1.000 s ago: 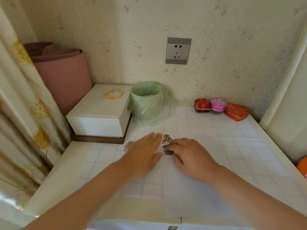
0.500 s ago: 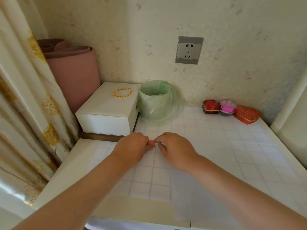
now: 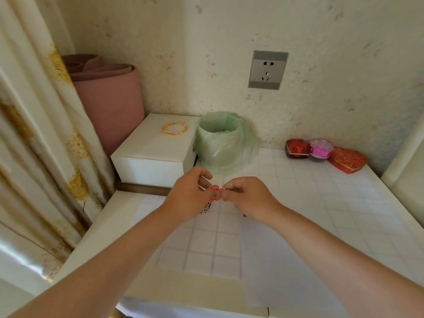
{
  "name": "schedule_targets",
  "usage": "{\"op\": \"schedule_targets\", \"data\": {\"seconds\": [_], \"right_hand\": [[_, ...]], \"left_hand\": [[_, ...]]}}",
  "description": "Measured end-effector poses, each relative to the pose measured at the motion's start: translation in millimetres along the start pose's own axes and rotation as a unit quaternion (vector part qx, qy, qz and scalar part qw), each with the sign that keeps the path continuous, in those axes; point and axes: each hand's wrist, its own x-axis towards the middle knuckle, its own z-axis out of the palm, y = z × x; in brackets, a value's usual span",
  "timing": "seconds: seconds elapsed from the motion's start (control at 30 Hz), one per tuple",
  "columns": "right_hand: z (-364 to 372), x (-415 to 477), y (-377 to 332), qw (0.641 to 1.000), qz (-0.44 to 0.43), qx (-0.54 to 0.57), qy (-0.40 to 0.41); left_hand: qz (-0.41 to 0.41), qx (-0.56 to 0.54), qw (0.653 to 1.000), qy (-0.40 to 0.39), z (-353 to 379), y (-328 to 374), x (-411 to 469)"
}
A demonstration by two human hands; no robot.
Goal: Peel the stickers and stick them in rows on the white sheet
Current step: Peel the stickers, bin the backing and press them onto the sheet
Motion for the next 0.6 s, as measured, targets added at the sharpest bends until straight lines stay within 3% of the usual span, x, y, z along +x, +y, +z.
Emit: {"op": "schedule_targets", "data": {"seconds": [0.13, 0.3, 0.6], "right_hand": [[-13, -4, -8, 0.995, 0.028, 0.089, 0.028], [-31, -5, -11, 0.985, 0.05, 0.156, 0.058], [-55, -14, -8, 0.989, 0.039, 0.104, 0.094]], "left_hand": [[-0.022, -0.096, 0.995, -0.027, -3, 13, 1], [-0.015, -0.121, 0.992, -0.041, 0, 32, 9], [0.013, -0.119, 0.992, -0.049, 25, 44, 22]]}}
